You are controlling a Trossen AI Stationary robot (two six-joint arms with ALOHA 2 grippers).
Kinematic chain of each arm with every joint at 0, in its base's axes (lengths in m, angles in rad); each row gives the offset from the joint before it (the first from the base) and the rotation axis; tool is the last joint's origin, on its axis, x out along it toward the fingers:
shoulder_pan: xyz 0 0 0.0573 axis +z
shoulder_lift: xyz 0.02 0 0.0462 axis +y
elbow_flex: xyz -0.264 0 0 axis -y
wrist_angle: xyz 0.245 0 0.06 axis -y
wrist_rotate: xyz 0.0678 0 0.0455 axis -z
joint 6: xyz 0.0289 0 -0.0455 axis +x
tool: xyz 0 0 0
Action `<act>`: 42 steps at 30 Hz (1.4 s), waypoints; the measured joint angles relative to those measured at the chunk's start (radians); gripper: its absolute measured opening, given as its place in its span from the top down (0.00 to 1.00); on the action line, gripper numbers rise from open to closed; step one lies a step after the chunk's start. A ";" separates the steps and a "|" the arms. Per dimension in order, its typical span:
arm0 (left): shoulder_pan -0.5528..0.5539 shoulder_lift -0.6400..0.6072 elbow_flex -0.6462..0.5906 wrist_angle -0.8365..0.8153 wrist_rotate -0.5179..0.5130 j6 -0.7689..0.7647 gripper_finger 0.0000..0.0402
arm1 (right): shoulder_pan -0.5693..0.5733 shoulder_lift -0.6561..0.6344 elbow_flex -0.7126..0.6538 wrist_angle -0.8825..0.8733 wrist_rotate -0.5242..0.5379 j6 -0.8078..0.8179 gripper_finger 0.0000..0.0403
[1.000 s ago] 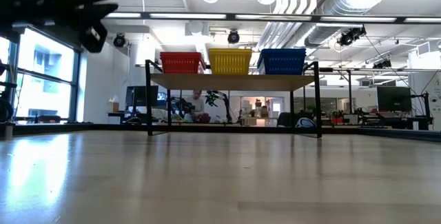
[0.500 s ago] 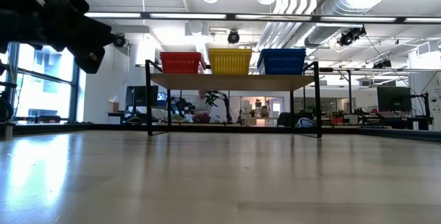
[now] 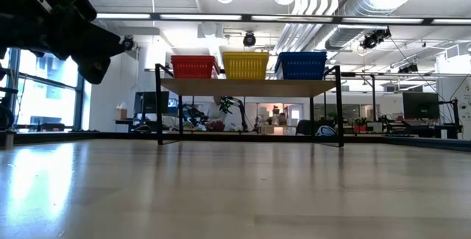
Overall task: Stack baskets on shelf by color
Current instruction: Return to Home Position
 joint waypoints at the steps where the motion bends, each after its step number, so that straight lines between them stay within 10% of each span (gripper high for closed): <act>1: 0.000 0.000 0.000 0.000 -0.004 -0.010 0.80 | 0.000 -0.037 -0.062 0.040 -0.001 0.004 0.69; 23: 0.000 0.000 0.000 0.000 -0.057 -0.140 0.80 | 0.001 -0.618 -1.101 0.476 -0.142 0.358 0.69; 42: 0.000 0.000 0.000 0.000 -0.056 -0.140 0.80 | 0.001 -0.726 -1.533 0.821 -0.051 0.405 0.69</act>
